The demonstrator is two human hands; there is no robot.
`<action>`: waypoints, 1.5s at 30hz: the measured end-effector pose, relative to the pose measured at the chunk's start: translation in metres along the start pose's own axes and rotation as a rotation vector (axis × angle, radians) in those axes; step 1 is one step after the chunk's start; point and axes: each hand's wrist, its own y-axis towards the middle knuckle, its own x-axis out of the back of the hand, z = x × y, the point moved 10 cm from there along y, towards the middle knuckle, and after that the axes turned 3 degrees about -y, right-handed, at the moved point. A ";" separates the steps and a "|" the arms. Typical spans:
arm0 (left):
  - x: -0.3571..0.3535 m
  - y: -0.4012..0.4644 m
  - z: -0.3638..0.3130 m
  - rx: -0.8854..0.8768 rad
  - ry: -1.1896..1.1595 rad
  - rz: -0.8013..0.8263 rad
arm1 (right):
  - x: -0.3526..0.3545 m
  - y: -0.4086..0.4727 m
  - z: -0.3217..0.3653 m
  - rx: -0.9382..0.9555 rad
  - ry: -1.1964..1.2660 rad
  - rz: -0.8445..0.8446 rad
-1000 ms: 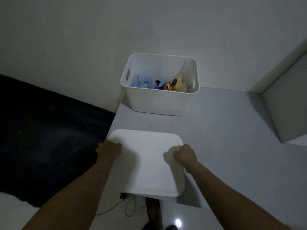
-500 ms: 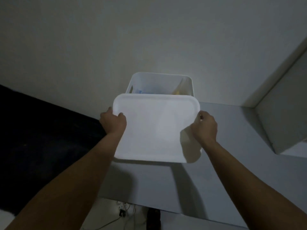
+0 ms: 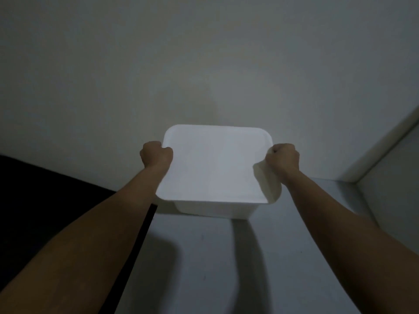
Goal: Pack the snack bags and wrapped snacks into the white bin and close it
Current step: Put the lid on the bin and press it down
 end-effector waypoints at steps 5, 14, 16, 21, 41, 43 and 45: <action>-0.030 0.030 0.000 -0.001 0.038 0.043 | -0.030 0.030 -0.011 -0.062 -0.016 0.040; -0.060 0.048 0.022 0.023 0.088 0.067 | -0.053 0.046 -0.026 -0.093 -0.043 -0.018; -0.061 0.048 0.024 0.030 0.062 0.051 | -0.054 0.044 -0.030 -0.091 -0.025 -0.037; -0.060 0.043 0.027 -0.029 0.032 0.051 | -0.056 0.029 -0.032 -0.096 0.015 -0.109; -0.144 -0.051 0.008 -0.566 0.862 0.330 | -0.127 -0.022 0.010 0.375 -0.700 0.100; -0.144 -0.052 0.010 -0.562 0.869 0.353 | -0.128 -0.022 0.009 0.364 -0.682 0.118; -0.144 -0.049 0.008 -0.576 0.851 0.389 | -0.129 -0.022 0.007 0.350 -0.668 0.140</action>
